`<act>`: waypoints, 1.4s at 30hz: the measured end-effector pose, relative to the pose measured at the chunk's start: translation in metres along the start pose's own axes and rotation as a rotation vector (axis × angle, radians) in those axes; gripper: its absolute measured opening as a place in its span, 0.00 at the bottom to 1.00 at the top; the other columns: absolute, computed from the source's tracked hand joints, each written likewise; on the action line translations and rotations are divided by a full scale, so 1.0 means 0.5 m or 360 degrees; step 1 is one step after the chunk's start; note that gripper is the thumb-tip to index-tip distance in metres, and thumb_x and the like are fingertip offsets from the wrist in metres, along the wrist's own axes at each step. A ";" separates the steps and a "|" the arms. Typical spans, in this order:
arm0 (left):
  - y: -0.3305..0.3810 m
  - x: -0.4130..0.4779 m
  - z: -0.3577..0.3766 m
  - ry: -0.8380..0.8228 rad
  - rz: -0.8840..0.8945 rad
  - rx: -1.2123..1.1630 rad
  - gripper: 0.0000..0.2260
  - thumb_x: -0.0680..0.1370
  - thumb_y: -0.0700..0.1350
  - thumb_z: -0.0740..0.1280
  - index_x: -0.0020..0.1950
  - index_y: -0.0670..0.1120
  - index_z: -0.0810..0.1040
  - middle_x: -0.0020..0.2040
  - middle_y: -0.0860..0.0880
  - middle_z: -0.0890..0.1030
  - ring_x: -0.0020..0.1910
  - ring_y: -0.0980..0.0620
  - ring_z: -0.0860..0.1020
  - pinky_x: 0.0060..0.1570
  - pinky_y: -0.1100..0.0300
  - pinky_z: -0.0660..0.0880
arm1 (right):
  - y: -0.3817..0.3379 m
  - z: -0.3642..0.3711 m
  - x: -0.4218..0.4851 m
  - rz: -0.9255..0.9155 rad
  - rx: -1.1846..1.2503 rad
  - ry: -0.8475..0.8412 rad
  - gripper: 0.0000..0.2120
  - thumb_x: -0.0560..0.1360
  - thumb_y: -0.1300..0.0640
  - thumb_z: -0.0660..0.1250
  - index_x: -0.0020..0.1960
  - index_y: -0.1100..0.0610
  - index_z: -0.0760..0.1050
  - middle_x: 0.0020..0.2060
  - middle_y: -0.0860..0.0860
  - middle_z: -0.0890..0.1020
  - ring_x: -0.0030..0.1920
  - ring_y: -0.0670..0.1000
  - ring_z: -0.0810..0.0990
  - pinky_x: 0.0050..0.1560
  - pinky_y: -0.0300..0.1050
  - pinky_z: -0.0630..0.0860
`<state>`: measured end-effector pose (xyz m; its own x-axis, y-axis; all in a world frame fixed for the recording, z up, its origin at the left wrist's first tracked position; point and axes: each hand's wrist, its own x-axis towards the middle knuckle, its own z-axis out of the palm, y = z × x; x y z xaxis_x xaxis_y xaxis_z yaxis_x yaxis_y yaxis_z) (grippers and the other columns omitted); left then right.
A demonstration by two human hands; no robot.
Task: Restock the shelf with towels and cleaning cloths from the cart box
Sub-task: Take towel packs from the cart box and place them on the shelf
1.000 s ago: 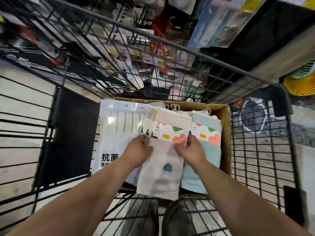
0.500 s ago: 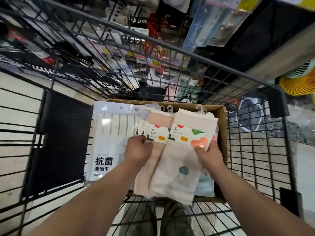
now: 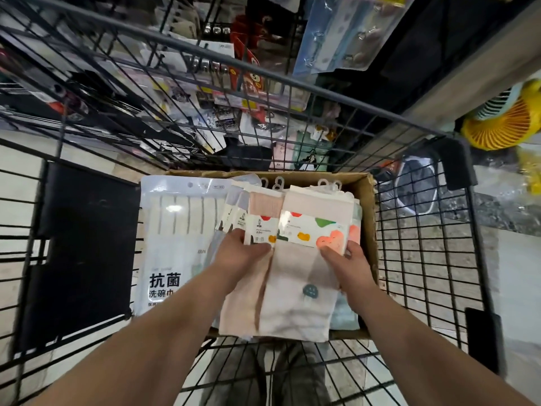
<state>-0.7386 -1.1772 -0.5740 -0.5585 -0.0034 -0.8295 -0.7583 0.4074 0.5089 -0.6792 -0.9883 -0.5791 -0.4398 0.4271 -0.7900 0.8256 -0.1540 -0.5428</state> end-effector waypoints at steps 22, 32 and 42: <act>0.212 -0.282 -0.106 0.0033 0.0702 -0.0501 0.08 0.75 0.37 0.67 0.48 0.49 0.78 0.52 0.44 0.83 0.53 0.41 0.80 0.59 0.41 0.75 | -0.251 -0.117 -0.265 -0.0792 0.0237 -0.0126 0.15 0.74 0.59 0.69 0.60 0.58 0.73 0.54 0.57 0.82 0.52 0.55 0.82 0.55 0.54 0.79; 0.364 -0.518 -0.044 -0.0001 0.1171 -0.0579 0.08 0.76 0.34 0.66 0.47 0.47 0.77 0.48 0.45 0.82 0.50 0.43 0.79 0.57 0.48 0.75 | -0.365 -0.303 -0.432 -0.1271 0.0287 0.0027 0.15 0.73 0.55 0.70 0.58 0.53 0.73 0.53 0.51 0.82 0.52 0.51 0.82 0.56 0.52 0.78; 0.441 -0.758 0.248 -0.0268 0.1495 -0.0531 0.08 0.76 0.34 0.64 0.50 0.45 0.79 0.50 0.44 0.84 0.50 0.44 0.80 0.57 0.48 0.75 | -0.299 -0.679 -0.570 -0.1538 0.0588 0.0185 0.09 0.74 0.58 0.69 0.52 0.50 0.72 0.51 0.50 0.82 0.50 0.49 0.81 0.50 0.41 0.79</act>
<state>-0.6524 -0.9726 -0.1759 -0.9426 0.3268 -0.0682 -0.1054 -0.0974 0.9896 -0.5575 -0.7843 -0.1760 -0.8032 0.5936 0.0495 -0.0287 0.0445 -0.9986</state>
